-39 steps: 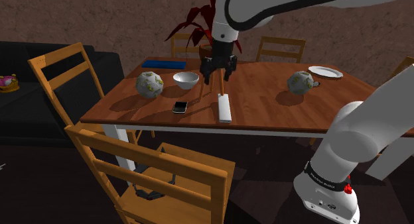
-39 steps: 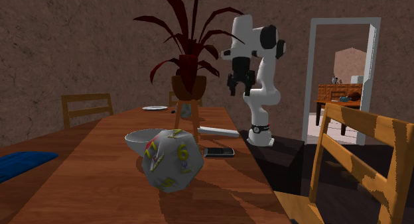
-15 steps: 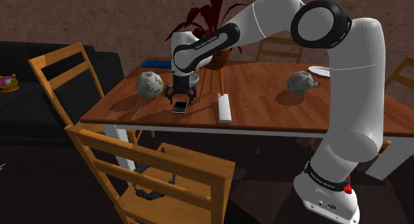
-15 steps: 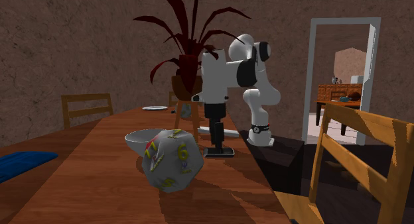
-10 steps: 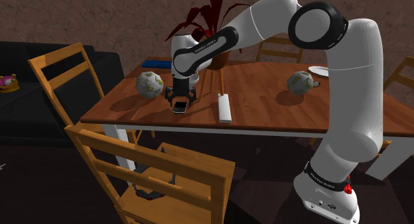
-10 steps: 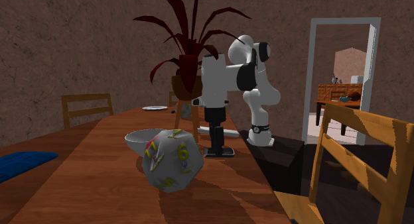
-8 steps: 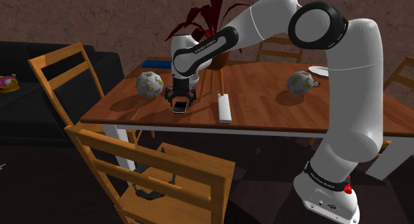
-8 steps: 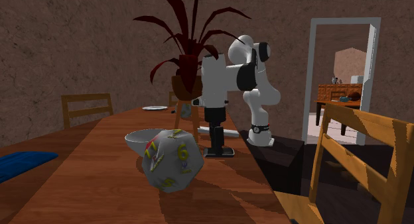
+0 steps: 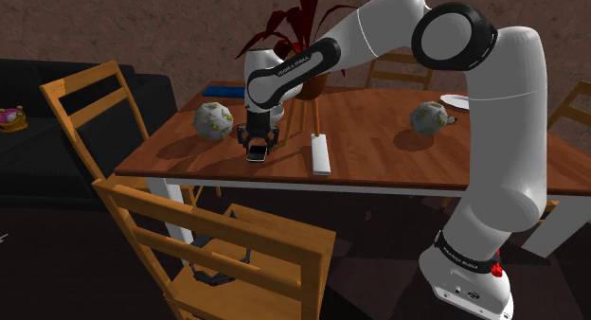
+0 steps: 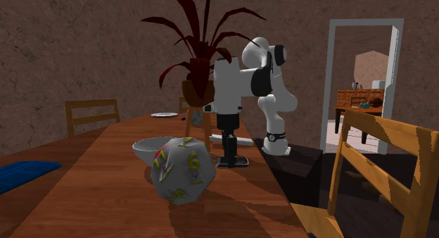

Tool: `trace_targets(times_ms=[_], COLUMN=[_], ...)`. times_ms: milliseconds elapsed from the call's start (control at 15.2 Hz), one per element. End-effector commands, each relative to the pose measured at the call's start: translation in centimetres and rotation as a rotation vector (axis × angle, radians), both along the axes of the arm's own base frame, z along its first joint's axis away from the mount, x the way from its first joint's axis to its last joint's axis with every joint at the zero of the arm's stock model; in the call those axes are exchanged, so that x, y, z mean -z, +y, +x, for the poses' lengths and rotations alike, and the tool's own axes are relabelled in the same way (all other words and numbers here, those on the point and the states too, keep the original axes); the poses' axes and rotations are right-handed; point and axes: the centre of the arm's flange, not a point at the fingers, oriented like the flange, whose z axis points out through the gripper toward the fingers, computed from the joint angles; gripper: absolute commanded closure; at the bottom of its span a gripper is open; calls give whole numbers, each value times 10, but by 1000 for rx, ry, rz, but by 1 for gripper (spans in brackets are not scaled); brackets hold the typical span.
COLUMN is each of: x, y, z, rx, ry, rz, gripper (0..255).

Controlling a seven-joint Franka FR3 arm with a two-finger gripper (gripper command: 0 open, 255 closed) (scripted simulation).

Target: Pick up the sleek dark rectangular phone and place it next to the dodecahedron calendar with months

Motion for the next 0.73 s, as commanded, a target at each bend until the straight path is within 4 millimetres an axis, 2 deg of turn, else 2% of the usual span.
trace_targets(times_ms=[0, 198, 660], x=[1, 1, -36], y=[1, 0, 0], z=[0, 0, 0], rx=[-1, -1, -1], ry=[2, 2, 2], rz=[0, 0, 0], gripper=[255, 255, 255])
